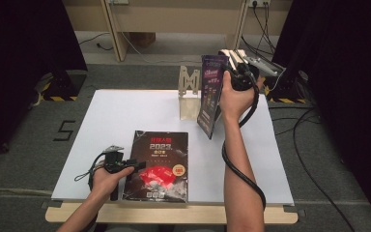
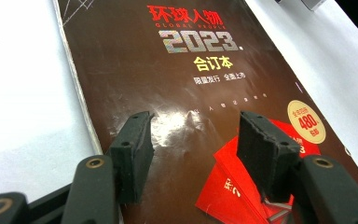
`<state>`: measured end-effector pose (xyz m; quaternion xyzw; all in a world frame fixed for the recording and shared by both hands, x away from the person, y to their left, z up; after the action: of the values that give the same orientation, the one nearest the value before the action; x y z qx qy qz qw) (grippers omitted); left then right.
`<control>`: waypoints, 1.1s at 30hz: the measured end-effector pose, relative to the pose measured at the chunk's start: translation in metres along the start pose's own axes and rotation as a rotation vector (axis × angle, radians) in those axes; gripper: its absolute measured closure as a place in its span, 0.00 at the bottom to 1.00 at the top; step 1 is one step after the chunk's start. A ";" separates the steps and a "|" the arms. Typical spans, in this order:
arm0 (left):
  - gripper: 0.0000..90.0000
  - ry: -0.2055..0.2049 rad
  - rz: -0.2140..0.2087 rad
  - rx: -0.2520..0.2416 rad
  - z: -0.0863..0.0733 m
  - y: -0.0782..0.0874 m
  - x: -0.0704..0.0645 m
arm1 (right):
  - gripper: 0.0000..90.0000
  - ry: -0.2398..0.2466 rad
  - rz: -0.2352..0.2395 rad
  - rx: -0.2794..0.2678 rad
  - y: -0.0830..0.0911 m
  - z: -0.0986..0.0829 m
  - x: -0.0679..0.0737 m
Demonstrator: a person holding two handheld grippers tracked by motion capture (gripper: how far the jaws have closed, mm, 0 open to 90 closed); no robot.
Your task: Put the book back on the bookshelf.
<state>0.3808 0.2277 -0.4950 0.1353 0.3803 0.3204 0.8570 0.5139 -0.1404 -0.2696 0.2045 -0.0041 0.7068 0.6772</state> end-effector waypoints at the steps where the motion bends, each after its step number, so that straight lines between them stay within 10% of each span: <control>1: 0.49 0.000 0.000 0.000 0.000 0.000 0.000 | 0.94 0.002 -0.001 0.000 0.000 0.000 0.000; 33: 0.49 0.000 -0.003 0.002 -0.001 -0.001 0.000 | 0.94 0.007 -0.025 -0.015 -0.015 0.004 0.005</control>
<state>0.3807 0.2270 -0.4958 0.1354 0.3810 0.3188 0.8572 0.5295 -0.1359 -0.2684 0.1966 -0.0045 0.6990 0.6875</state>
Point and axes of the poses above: each handheld gripper's, and its own axes: y roughly backward along the jaws, z roughly out of its top, x roughly to its left, the point moved 1 cm from there along -y, roughly forward along the jaws, and after that the axes turned 15 degrees about -z, right-handed, at the moved point
